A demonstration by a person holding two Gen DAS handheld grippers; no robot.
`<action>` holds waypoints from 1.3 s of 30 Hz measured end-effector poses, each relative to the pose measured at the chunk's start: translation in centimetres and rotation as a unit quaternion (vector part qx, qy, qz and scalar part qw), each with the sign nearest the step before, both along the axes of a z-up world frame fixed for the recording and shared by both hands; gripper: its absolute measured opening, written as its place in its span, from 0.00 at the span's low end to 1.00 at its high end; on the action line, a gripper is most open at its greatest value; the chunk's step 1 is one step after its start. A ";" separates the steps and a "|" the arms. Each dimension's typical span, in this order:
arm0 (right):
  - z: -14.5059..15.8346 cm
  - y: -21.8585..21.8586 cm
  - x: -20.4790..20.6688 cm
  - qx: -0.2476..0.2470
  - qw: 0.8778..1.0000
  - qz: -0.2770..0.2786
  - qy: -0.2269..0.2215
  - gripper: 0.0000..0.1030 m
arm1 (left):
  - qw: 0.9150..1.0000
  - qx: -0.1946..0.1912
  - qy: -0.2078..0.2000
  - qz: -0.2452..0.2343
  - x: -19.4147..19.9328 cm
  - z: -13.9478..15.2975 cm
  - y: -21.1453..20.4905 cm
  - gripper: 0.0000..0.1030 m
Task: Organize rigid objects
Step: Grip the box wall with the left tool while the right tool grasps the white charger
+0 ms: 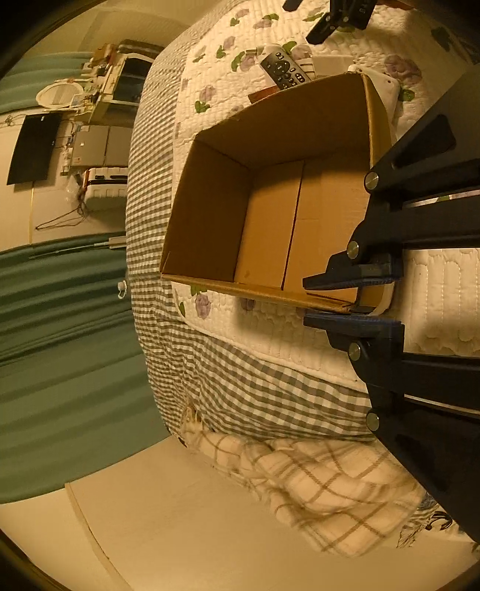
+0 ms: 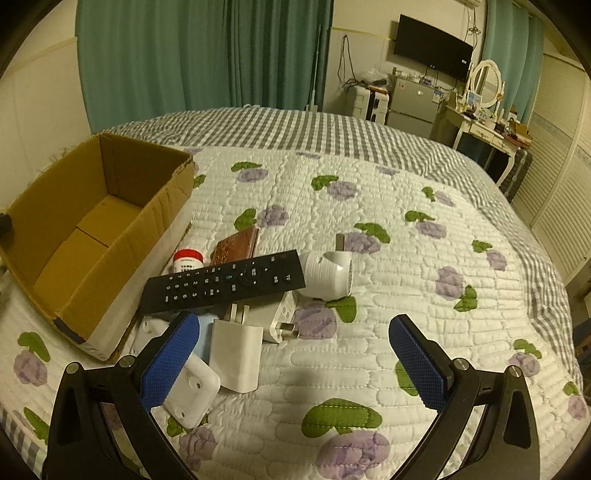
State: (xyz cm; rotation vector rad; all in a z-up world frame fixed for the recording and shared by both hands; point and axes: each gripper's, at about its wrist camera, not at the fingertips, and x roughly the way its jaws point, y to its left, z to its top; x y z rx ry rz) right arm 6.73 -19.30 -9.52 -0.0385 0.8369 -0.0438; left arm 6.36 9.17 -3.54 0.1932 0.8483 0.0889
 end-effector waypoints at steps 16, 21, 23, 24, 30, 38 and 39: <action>-4.6 1.6 2.6 0.044 0.996 0.025 0.073 0.76 | 1.000 -0.006 0.009 -0.016 0.0 -0.1 0.3 0.12; -5.6 2.2 3.0 0.037 0.995 0.027 0.084 0.71 | 1.000 -0.006 0.009 -0.016 0.0 -0.1 0.3 0.12; -5.8 2.4 2.9 0.028 0.996 0.028 0.083 0.70 | 1.000 -0.004 0.010 -0.015 0.1 -0.1 0.4 0.12; -5.8 2.5 2.8 0.021 0.996 0.027 0.082 0.66 | 1.000 -0.004 0.009 -0.015 -0.1 -0.1 0.3 0.12; -5.5 3.3 2.1 0.013 0.996 0.044 0.075 0.42 | 1.000 -0.007 0.009 -0.015 -0.3 -0.1 0.4 0.12; -3.6 2.7 0.7 0.031 0.997 0.041 0.049 0.41 | 1.000 -0.011 0.008 -0.017 -0.4 0.0 0.3 0.12; -3.0 2.6 0.5 0.032 0.998 0.041 0.043 0.41 | 1.000 -0.011 0.007 -0.017 -0.5 0.0 0.2 0.12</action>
